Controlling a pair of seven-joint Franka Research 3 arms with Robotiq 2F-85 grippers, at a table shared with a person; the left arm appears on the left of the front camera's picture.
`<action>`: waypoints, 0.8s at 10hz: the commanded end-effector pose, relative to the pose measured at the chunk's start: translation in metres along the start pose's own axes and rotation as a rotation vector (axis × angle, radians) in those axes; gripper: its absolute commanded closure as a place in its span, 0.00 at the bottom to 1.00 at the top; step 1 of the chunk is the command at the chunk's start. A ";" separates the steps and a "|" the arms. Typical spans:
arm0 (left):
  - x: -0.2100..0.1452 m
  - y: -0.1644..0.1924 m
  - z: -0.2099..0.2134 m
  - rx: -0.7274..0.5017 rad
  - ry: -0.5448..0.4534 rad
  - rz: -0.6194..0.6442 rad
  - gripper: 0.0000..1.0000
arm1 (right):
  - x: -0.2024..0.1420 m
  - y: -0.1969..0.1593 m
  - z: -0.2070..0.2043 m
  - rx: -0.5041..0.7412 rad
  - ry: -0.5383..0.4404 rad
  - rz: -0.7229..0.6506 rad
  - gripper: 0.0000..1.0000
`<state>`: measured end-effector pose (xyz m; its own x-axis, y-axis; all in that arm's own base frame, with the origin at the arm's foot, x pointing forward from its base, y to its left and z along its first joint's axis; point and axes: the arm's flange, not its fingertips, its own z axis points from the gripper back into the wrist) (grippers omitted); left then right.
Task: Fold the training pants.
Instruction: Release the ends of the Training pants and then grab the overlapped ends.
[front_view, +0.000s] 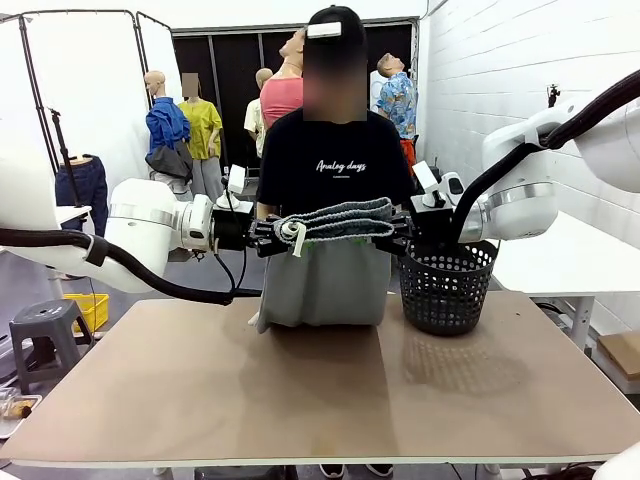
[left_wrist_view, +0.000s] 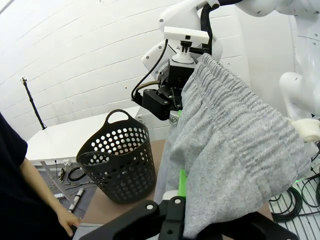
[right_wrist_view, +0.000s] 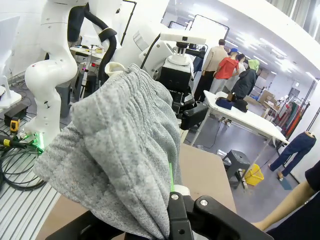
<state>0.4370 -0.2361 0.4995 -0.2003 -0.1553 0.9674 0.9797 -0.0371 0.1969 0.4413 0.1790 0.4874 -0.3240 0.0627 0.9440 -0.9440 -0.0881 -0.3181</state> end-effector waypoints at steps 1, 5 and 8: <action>0.004 -0.002 0.000 0.008 0.001 -0.009 1.00 | 0.001 0.001 -0.001 0.002 -0.002 0.001 1.00; 0.004 -0.002 0.000 0.008 0.001 -0.009 1.00 | 0.001 0.001 -0.001 0.002 -0.002 0.001 1.00; 0.004 -0.002 0.000 0.008 0.001 -0.009 1.00 | 0.001 0.001 -0.001 0.002 -0.002 0.001 1.00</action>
<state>0.4371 -0.2360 0.4995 -0.2003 -0.1558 0.9673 0.9797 -0.0365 0.1970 0.4413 0.1790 0.4874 -0.3240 0.0627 0.9440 -0.9440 -0.0880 -0.3181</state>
